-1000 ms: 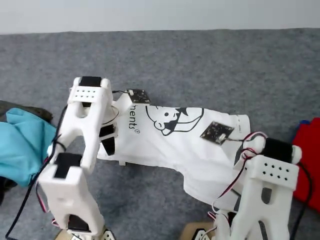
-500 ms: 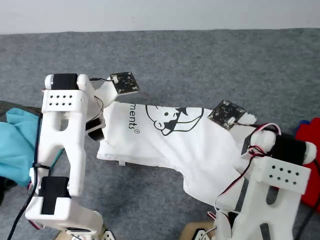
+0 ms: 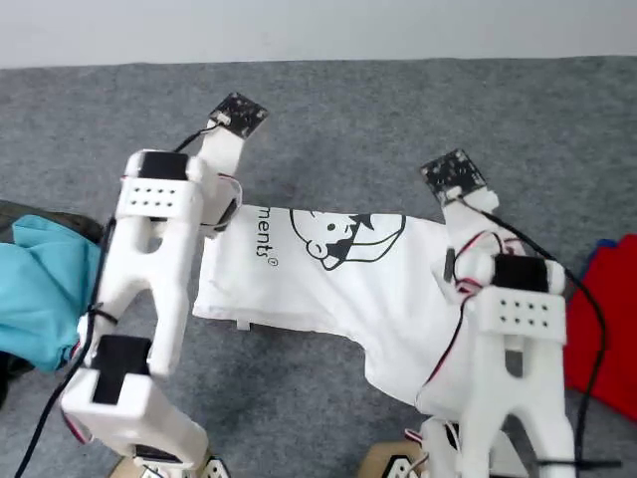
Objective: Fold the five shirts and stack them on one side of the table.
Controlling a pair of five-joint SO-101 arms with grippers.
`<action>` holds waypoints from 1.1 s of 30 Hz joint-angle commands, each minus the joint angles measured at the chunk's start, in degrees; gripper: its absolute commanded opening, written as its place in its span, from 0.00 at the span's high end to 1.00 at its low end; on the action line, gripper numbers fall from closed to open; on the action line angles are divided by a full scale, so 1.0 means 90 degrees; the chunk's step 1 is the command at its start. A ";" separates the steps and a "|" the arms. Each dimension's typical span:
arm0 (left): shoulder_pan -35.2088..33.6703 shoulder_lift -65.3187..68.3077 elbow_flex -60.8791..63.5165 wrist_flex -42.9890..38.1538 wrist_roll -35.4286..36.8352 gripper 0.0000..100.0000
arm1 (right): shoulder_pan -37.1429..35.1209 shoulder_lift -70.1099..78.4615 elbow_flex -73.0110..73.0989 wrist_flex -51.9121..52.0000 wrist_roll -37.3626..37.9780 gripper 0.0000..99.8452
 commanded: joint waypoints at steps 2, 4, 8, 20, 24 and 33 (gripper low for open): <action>0.0049 0.0000 -0.0024 0.0107 0.0850 0.99 | -0.0122 0.0796 -0.0039 -0.1128 -0.0078 0.99; 0.0049 0.0000 -0.0024 0.0234 0.0869 0.99 | -0.0103 0.1236 -0.0039 -0.1587 -0.0078 0.99; 0.0000 0.0000 -0.0181 0.0557 0.0869 0.99 | 0.0063 0.2164 -0.0049 -0.2330 -0.0078 0.99; 0.0215 0.0000 -0.1949 0.2178 0.0869 0.99 | 0.0640 0.5035 -0.2305 -0.2691 -0.0088 0.99; 0.0156 0.0000 -0.2408 0.2618 0.0869 0.99 | 0.0562 0.4996 -0.2999 -0.1792 -0.0117 0.99; 0.0147 -0.0430 -0.2486 0.2608 0.0860 0.99 | 0.0454 0.3531 -0.3331 0.0093 -0.0117 0.99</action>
